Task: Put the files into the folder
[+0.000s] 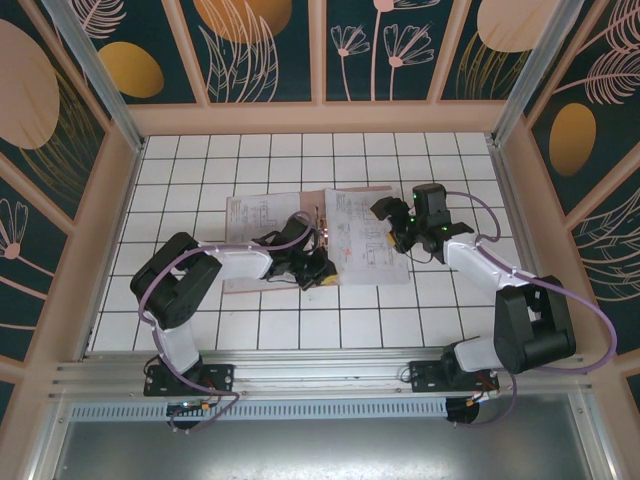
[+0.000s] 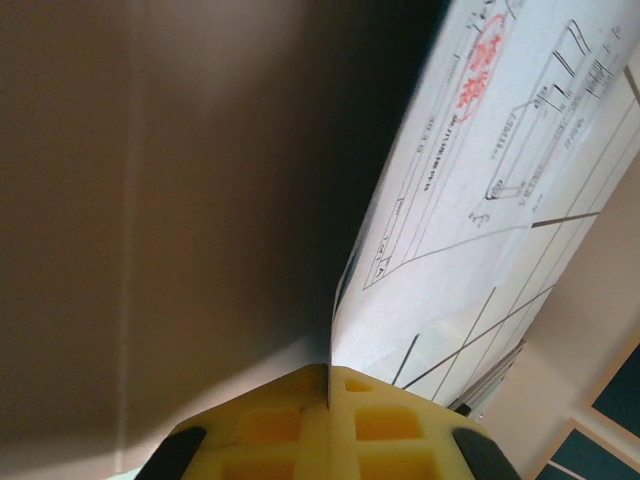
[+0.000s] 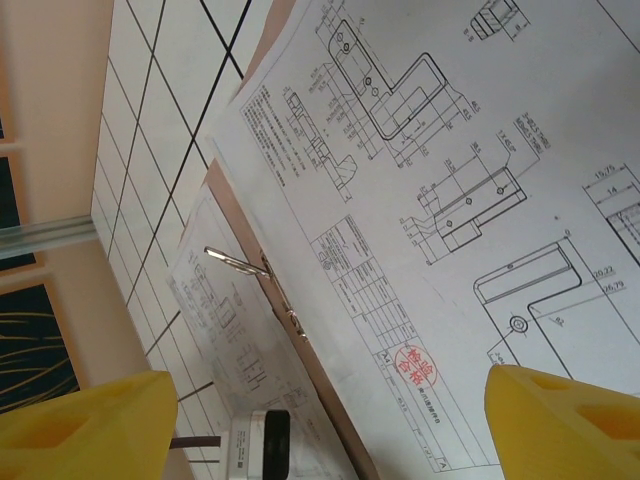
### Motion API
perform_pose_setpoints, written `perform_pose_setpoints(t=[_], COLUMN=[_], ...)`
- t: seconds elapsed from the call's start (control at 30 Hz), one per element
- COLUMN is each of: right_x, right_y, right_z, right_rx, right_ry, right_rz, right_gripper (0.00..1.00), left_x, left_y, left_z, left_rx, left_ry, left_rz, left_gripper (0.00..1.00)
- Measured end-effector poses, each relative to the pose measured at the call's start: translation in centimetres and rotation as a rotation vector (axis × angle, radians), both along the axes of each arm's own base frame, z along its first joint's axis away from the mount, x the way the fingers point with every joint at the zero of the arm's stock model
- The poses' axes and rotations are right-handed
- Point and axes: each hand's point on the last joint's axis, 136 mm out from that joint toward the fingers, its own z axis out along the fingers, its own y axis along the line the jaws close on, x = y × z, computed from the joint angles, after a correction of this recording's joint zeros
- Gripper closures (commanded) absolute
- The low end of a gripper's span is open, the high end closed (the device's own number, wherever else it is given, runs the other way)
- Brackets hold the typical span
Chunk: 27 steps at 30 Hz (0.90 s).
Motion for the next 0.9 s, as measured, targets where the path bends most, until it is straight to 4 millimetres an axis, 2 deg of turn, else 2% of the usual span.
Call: perform_pose_setpoints(t=[0.57, 0.9], right_x=[-0.2, -0.1], right_y=[0.4, 0.4], right_z=[-0.3, -0.4], right_rx=[-0.003, -0.002], right_ry=[0.008, 0.008], right_rz=[0.011, 0.012], right_gripper=[0.18, 0.18], left_x=[1.7, 0.6], left_y=[-1.7, 0.5], left_z=[0.3, -0.9], left_rx=[-0.044, -0.013], left_ry=[-0.017, 0.017], left_rz=[0.001, 0.081], left_gripper=[1.0, 1.0])
